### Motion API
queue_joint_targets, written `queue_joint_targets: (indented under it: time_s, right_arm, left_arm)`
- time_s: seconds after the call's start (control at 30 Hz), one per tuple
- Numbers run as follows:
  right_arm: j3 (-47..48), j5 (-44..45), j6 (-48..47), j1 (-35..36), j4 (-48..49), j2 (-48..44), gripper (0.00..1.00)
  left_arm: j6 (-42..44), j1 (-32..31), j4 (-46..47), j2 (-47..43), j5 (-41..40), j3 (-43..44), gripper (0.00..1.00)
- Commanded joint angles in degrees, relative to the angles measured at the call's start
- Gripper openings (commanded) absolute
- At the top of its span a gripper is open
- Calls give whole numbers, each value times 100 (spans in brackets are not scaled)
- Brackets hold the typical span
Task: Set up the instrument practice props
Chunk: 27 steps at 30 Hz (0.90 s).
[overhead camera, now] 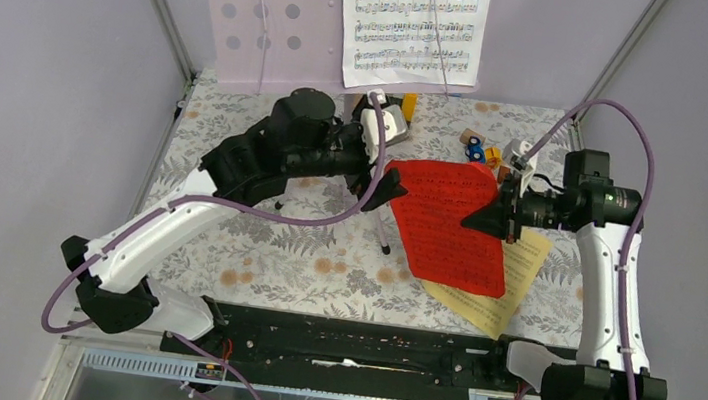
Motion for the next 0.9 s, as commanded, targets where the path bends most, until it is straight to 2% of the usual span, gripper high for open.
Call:
queue_joint_targets:
  time_s: [0.0,0.13,0.3,0.43,0.73,0.87]
  right_arm:
    - [350,324,2023,770,1573,-352,0]
    - [796,588,2963,1362,2168,-248,0]
    - [1594,605,3402,1838,2230,115,0]
    - [1964,469,3878,2052,2631,284,0]
    - [2444,277,5054,2309,3962,583,0]
    - [2687,190,5621,2366,4447,751,0]
  left_arm:
    - [20,19,-489,-114,-278,855,99]
    - [4,20,-721,-56,-517,1368,99]
    - [36,20,-1003,127,-984,2248,99]
    - [110,18,-998,257,-1526,2730,99]
    - [5,15,-494,244,-2520,2688,99]
    - [-15,130,-470,129,-2536,3000,99]
